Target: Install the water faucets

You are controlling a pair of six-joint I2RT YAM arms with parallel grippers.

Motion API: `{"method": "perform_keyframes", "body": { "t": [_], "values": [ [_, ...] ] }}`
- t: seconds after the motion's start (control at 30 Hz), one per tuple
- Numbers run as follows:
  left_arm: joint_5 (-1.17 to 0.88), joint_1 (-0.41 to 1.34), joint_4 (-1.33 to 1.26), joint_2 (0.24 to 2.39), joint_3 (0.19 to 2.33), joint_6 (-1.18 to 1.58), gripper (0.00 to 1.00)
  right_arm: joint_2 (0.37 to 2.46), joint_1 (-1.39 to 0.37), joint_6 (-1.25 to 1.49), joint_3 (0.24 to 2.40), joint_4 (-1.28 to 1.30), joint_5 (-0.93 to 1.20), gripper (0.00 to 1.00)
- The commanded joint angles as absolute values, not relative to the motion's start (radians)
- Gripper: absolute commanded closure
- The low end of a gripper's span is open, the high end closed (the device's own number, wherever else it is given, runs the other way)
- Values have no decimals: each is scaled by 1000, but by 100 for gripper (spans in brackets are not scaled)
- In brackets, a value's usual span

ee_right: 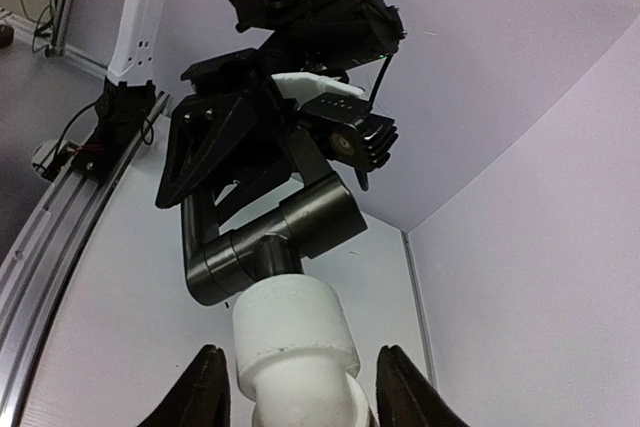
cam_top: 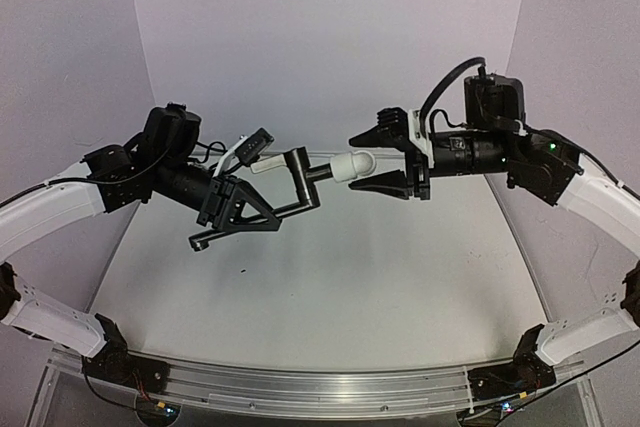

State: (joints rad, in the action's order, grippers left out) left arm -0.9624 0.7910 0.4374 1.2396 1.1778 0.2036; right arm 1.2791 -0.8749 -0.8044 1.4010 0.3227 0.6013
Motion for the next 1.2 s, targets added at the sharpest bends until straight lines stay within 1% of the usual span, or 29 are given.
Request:
{"method": "perform_keyframes", "body": {
  "t": [0.0,0.03,0.3,0.5,0.6,0.77,0.93,1.03,1.17],
  "values": [
    [-993,795,369,1199,1248,157,100,1290,-880,-809,1412,306,587,42],
    [-994,796,371,1202,1251,157,100,1292,-882,-813,1414,309,585,43],
    [-977,803,378,1198,1258,142,100,1303,-881,-815,1425,331,592,61],
    [-884,812,380,1166,1242,74,100,1318,-881,-696,1455,370,636,76],
    [-799,823,382,1145,1229,17,100,1331,-881,-576,1478,383,660,81],
    [-594,862,383,1108,1183,-146,100,1370,-881,-347,1519,417,702,86],
    [-353,963,361,1086,1135,-318,100,1416,-869,-142,1561,437,771,93],
    [-271,995,340,1073,1117,-357,100,1448,-830,-24,1579,439,844,100],
    [-212,1007,289,1038,1083,-385,100,1480,-788,102,1590,439,923,100]
  ]
}}
